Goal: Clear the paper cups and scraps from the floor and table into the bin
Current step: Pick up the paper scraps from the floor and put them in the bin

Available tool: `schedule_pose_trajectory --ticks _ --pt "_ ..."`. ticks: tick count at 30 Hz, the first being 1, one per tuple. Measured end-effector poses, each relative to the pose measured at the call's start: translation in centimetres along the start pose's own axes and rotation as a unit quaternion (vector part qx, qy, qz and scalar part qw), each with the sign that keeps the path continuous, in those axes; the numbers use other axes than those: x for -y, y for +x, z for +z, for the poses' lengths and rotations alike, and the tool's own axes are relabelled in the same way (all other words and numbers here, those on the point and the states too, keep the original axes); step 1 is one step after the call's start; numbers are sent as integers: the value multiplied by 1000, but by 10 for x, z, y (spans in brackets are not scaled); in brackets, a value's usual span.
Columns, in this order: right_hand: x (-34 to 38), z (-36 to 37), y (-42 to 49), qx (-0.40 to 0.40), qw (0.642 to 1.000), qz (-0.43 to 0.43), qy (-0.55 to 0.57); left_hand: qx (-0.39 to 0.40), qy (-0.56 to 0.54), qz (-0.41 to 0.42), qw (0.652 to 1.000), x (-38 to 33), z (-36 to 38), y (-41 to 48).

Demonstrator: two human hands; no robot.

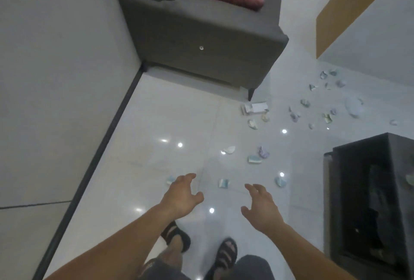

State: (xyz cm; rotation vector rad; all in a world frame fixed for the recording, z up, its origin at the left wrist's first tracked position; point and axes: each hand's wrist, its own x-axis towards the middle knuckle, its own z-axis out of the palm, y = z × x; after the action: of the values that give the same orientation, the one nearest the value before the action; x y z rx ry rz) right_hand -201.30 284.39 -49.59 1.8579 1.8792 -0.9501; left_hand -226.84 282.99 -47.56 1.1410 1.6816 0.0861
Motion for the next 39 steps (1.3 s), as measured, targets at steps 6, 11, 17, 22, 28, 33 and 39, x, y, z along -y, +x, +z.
schedule_pose_trajectory --ticks 6,11,17,22,28,33,39 --pt "-33 79 174 68 998 14 6 3 -30 -73 997 54 58 131" --pt "-82 186 324 110 993 -5 -35 15 -47 -140 989 128 149 248" --pt "-140 302 438 132 986 -28 -98 29 -60 -136 988 203 250 368" --pt "-169 359 467 64 993 -44 -84 13 -95 -111 989 239 296 421" --pt "-152 363 463 90 994 -49 -26 13 -138 -127 982 245 297 412" --pt "-71 343 418 110 975 -158 113 3 -209 -142 968 239 254 387" --pt "11 331 389 132 919 -319 189 -16 -269 -140 953 269 192 357"
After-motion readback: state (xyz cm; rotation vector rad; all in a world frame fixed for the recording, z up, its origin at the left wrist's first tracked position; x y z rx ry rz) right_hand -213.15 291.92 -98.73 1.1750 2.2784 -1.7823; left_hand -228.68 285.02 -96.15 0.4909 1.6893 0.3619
